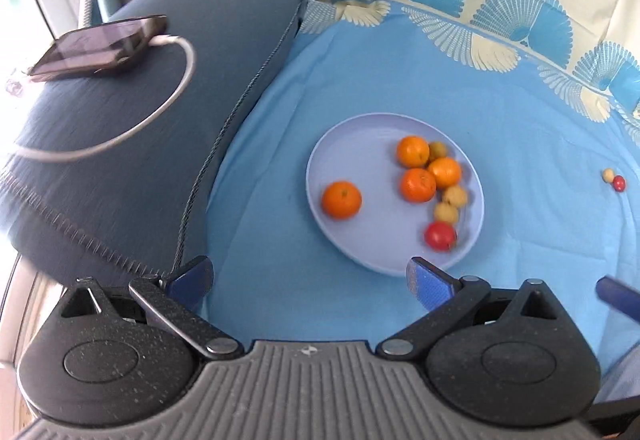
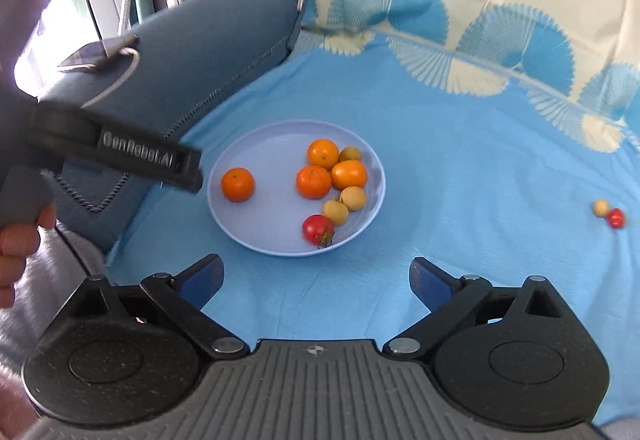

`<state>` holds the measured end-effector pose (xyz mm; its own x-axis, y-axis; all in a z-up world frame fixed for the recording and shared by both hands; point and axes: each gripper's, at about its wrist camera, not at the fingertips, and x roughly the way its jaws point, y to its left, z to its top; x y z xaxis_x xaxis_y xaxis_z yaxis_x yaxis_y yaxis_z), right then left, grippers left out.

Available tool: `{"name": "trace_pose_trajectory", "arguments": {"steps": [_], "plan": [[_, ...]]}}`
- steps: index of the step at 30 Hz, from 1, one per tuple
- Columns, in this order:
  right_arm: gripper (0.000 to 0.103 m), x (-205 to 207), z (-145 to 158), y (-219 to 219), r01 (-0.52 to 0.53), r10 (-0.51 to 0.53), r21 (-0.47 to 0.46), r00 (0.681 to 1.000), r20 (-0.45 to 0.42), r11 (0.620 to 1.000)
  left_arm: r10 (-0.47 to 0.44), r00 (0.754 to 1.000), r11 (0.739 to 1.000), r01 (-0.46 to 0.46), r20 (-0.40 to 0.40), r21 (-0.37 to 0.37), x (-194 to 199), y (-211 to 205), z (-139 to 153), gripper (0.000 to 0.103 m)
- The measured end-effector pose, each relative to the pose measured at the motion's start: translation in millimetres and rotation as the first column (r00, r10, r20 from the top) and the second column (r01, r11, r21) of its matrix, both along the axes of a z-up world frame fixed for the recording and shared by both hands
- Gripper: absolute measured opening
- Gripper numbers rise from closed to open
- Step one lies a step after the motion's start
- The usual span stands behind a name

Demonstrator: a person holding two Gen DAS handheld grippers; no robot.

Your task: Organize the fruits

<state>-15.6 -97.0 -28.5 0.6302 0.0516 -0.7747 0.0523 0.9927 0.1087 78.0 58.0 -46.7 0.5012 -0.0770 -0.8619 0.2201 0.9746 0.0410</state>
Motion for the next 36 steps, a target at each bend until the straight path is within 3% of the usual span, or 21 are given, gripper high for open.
{"name": "trace_pose_trajectory", "arguments": {"steps": [17, 36], "plan": [[0.102, -74, 59, 15, 0.038, -0.021, -0.077, 0.978, 0.206, 0.996, -0.035, 0.981, 0.999, 0.037, 0.191, -0.007, -92, 3, 53, 0.103], [0.102, -91, 73, 23, 0.058, -0.033, -0.097, 0.968, 0.248, 0.994, -0.042, 0.972, 0.999, 0.049, 0.231, -0.024, -107, 12, 64, 0.103]]}}
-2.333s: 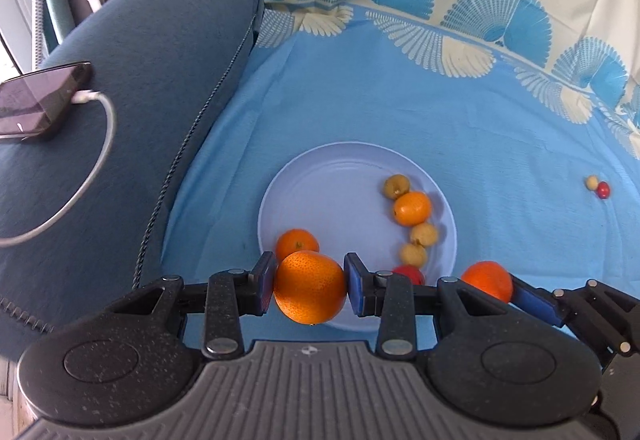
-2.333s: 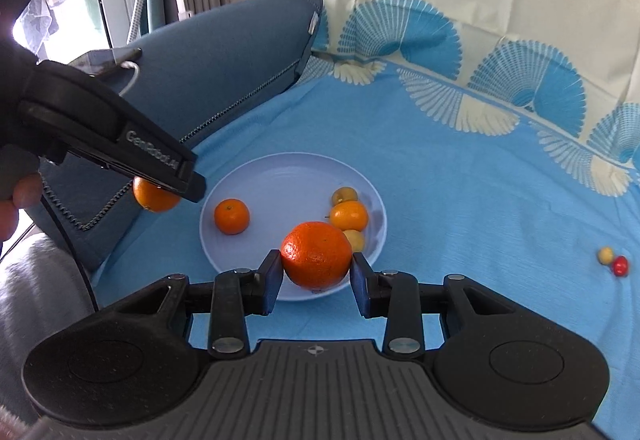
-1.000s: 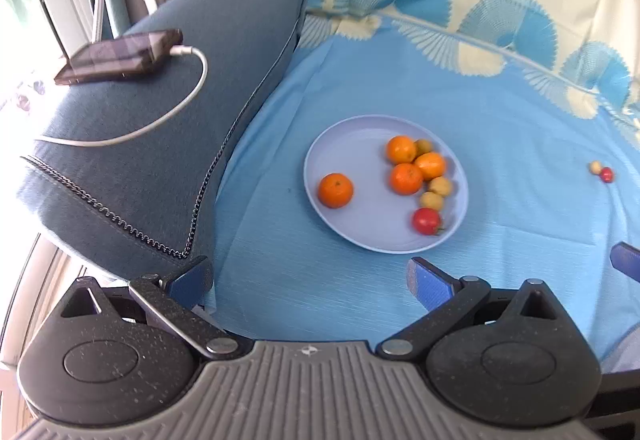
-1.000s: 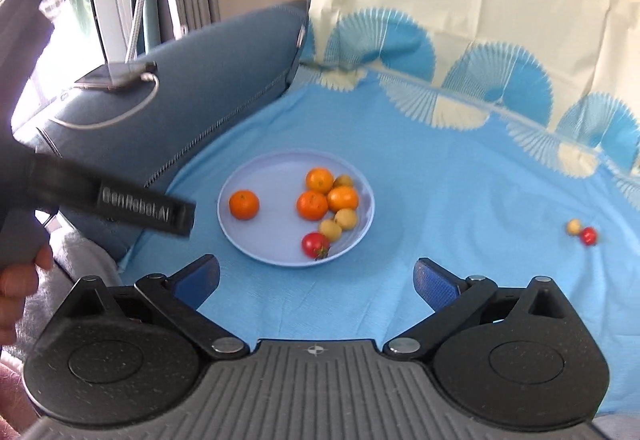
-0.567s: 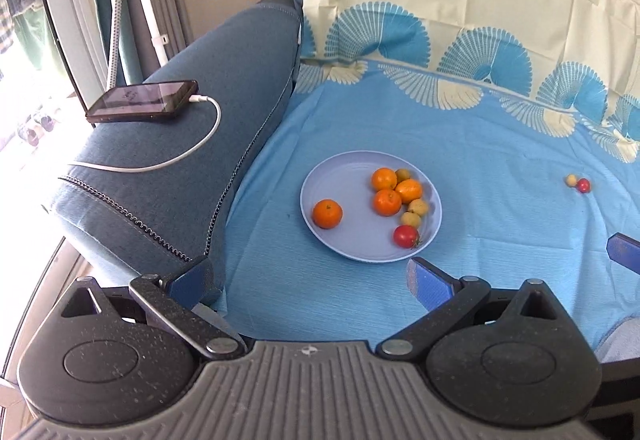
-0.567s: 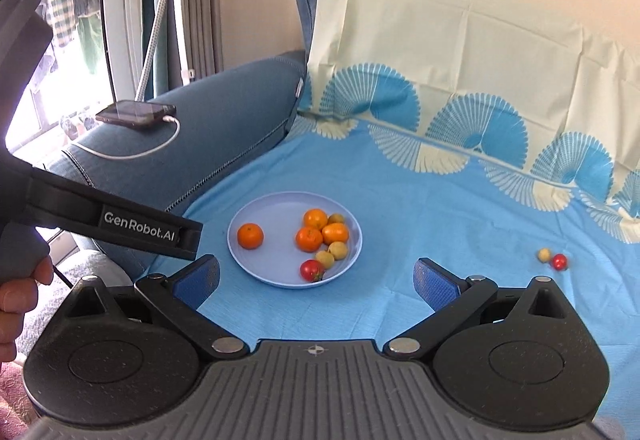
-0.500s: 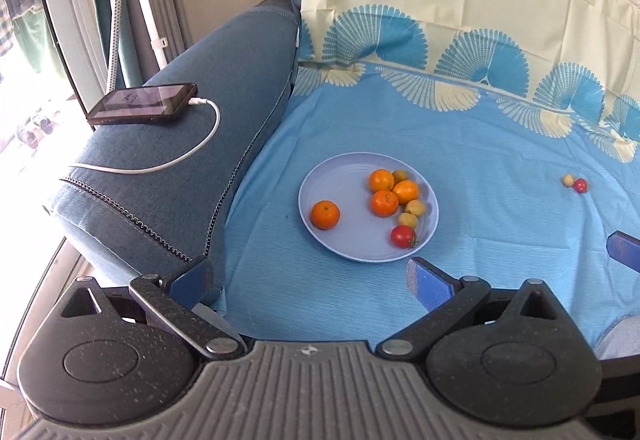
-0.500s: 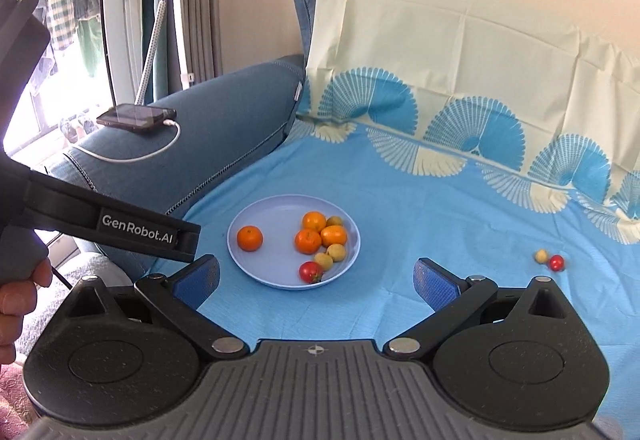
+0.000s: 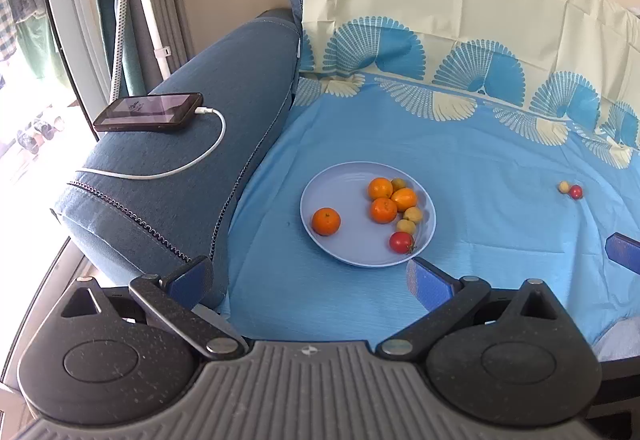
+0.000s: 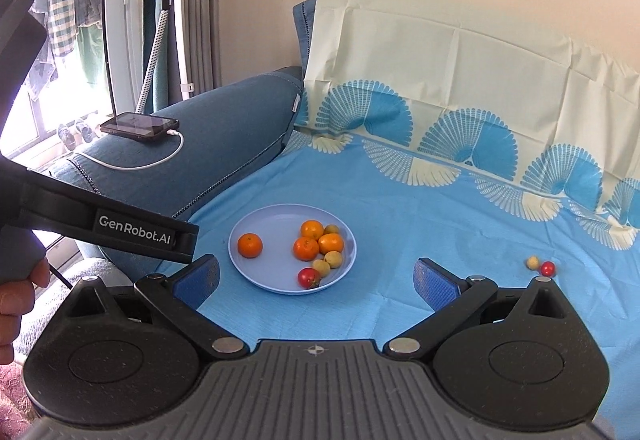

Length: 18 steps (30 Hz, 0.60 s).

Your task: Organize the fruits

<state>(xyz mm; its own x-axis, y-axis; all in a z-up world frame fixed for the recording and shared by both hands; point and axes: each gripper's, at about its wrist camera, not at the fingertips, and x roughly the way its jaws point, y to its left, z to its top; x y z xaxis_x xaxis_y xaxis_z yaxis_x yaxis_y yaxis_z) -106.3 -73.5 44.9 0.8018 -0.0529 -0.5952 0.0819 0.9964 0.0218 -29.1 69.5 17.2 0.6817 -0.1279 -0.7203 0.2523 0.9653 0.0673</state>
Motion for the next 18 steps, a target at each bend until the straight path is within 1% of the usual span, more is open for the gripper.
{"name": "trace_pose_trajectory", "arguments": {"steps": [18], "plan": [[0.102, 8.0, -6.9, 2.2, -0.007, 0.008, 0.005, 0.999, -0.033, 1.000, 0.002, 1.000, 1.000, -0.002, -0.022, 0.006, 8.4, -0.2, -7.3, 0.103]]}}
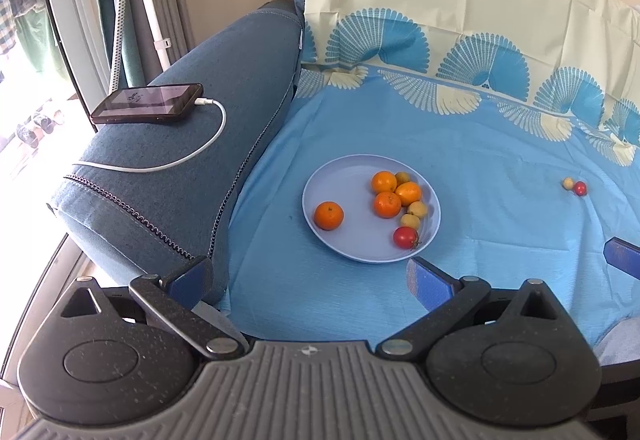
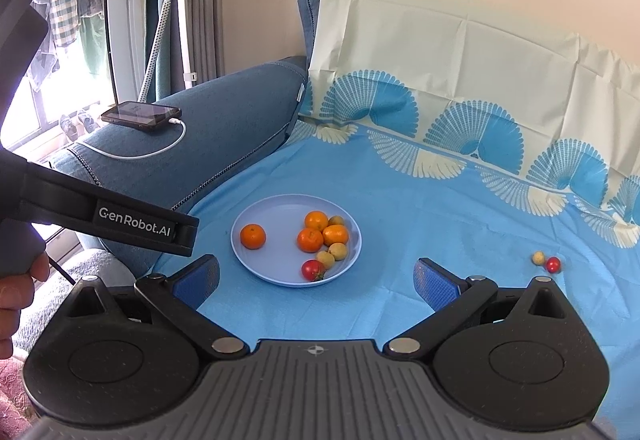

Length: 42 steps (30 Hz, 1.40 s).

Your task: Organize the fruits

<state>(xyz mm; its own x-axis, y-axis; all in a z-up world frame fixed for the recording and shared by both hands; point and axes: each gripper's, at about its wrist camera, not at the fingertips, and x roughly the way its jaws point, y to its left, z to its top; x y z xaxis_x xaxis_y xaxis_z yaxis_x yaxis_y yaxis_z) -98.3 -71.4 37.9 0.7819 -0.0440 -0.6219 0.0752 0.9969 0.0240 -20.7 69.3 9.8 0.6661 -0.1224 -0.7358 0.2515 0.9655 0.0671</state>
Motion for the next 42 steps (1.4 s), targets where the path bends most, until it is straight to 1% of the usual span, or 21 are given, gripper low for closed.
{"name": "trace_pose_trajectory", "arguments": {"steps": [15, 23, 27, 31, 34, 38, 42], "plan": [[0.102, 7, -9, -7, 0.004, -0.003, 0.033, 1.000, -0.030, 0.999, -0.008, 1.000, 1.000, 0.009, -0.019, 0.029, 9, -10, -5, 0.103], [0.102, 13, -21, -18, 0.014, -0.010, 0.071, 0.998, -0.062, 0.997, -0.012, 0.999, 0.999, 0.014, -0.044, 0.049, 19, -24, -9, 0.103], [0.102, 15, -27, -30, 0.039, -0.033, 0.091, 0.997, -0.070, 0.995, -0.038, 0.997, 0.997, 0.042, -0.065, 0.070, 25, -40, -13, 0.103], [0.102, 8, -35, -56, 0.106, -0.098, 0.099, 0.992, -0.084, 0.989, -0.086, 0.993, 0.991, 0.093, -0.076, 0.099, 32, -70, -19, 0.103], [0.102, -2, -42, -89, 0.200, -0.194, 0.067, 0.978, -0.077, 0.978, -0.147, 0.986, 0.982, 0.155, -0.079, 0.107, 40, -106, -22, 0.103], [0.102, -13, -58, -152, 0.352, -0.350, 0.008, 0.934, -0.074, 0.936, -0.260, 0.962, 0.958, 0.268, -0.082, 0.099, 58, -172, -29, 0.103], [0.102, -10, -88, -227, 0.483, -0.483, -0.019, 0.871, -0.096, 0.875, -0.369, 0.926, 0.921, 0.376, -0.074, 0.104, 83, -249, -45, 0.103]]}}
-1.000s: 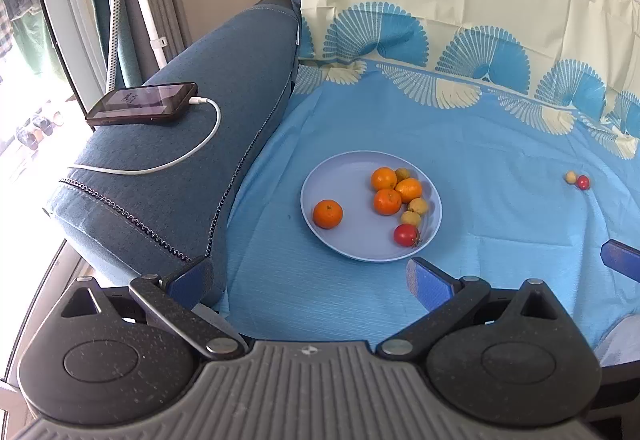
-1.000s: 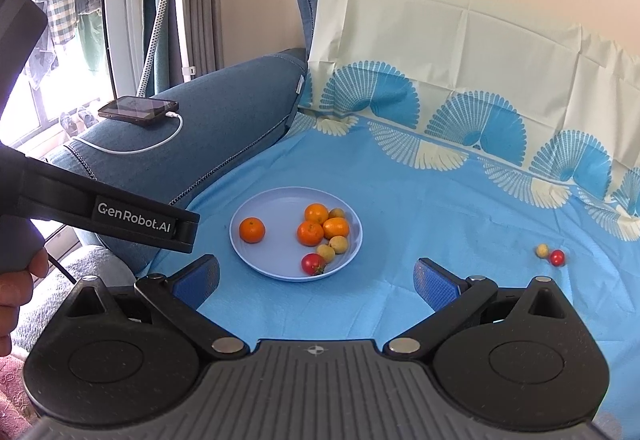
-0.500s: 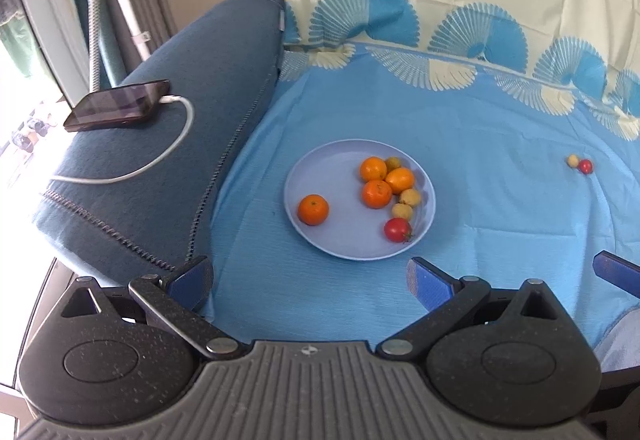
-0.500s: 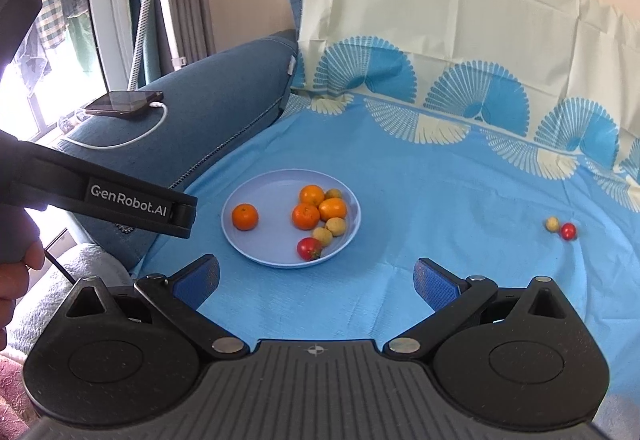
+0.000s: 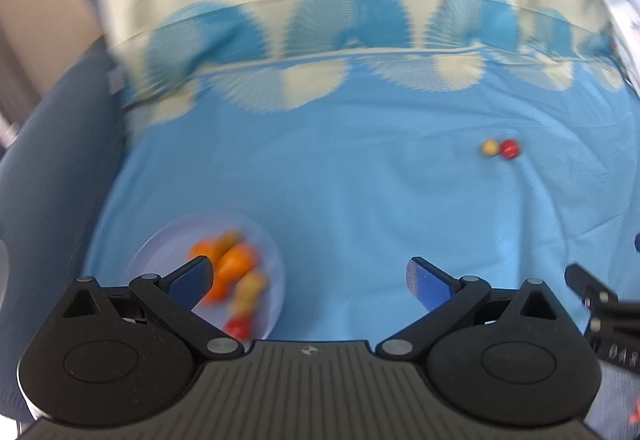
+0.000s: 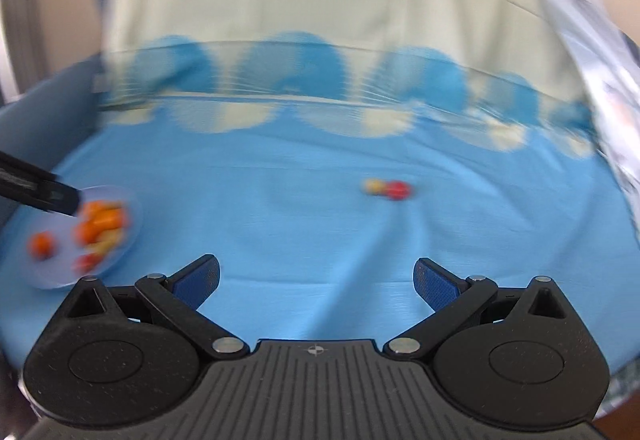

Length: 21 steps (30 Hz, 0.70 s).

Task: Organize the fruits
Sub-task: 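Move both tools toward the last tan fruit and red tomato, then grasp the tan fruit with the left gripper while the right gripper grasps the red tomato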

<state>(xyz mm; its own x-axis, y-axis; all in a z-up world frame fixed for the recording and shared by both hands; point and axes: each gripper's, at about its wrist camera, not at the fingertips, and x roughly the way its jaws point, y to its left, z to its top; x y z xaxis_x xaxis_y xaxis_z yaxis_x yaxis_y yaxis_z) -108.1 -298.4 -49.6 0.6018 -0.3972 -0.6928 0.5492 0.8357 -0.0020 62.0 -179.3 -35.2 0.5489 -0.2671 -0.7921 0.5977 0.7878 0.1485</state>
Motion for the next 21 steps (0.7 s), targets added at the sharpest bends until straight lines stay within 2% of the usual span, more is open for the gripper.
{"name": "trace_pose_trajectory", "arguments": {"steps": [2, 6, 11, 14, 15, 16, 17, 20, 21], "plan": [[0.102, 7, -18, -38, 0.041, -0.041, -0.017, 0.999, -0.005, 0.999, -0.042, 0.999, 0.999, 0.042, 0.002, 0.008, 14, -39, -11, 0.103], [0.102, 40, -60, -104, 0.042, -0.044, -0.075, 0.998, -0.036, 0.996, -0.089, 0.996, 0.996, 0.089, -0.004, 0.024, 41, -107, -35, 0.103], [0.098, 90, -113, -151, -0.060, 0.052, -0.117, 0.996, -0.071, 0.991, -0.133, 0.990, 0.989, 0.135, -0.037, 0.055, 69, -164, -65, 0.103], [0.090, 113, -133, -164, -0.133, 0.127, -0.096, 0.990, -0.060, 0.986, -0.204, 0.978, 0.976, 0.207, -0.049, 0.067, 76, -192, -81, 0.103], [0.080, 118, -138, -166, -0.159, 0.154, -0.089, 0.986, -0.056, 0.983, -0.217, 0.975, 0.972, 0.220, -0.044, 0.079, 77, -199, -86, 0.103], [0.061, 124, -143, -169, -0.180, 0.175, -0.082, 0.983, -0.063, 0.980, -0.226, 0.973, 0.970, 0.229, -0.042, 0.086, 79, -207, -92, 0.103], [0.053, 129, -148, -173, -0.194, 0.188, -0.072, 0.979, -0.074, 0.978, -0.231, 0.972, 0.968, 0.235, -0.046, 0.087, 82, -212, -96, 0.103], [0.041, 135, -154, -181, -0.195, 0.193, -0.068, 0.981, -0.031, 0.978, -0.245, 0.968, 0.966, 0.249, -0.064, 0.070, 88, -225, -104, 0.103], [0.032, 135, -154, -182, -0.187, 0.185, -0.085, 0.982, -0.024, 0.979, -0.252, 0.965, 0.965, 0.256, -0.067, 0.064, 88, -229, -106, 0.103]]}}
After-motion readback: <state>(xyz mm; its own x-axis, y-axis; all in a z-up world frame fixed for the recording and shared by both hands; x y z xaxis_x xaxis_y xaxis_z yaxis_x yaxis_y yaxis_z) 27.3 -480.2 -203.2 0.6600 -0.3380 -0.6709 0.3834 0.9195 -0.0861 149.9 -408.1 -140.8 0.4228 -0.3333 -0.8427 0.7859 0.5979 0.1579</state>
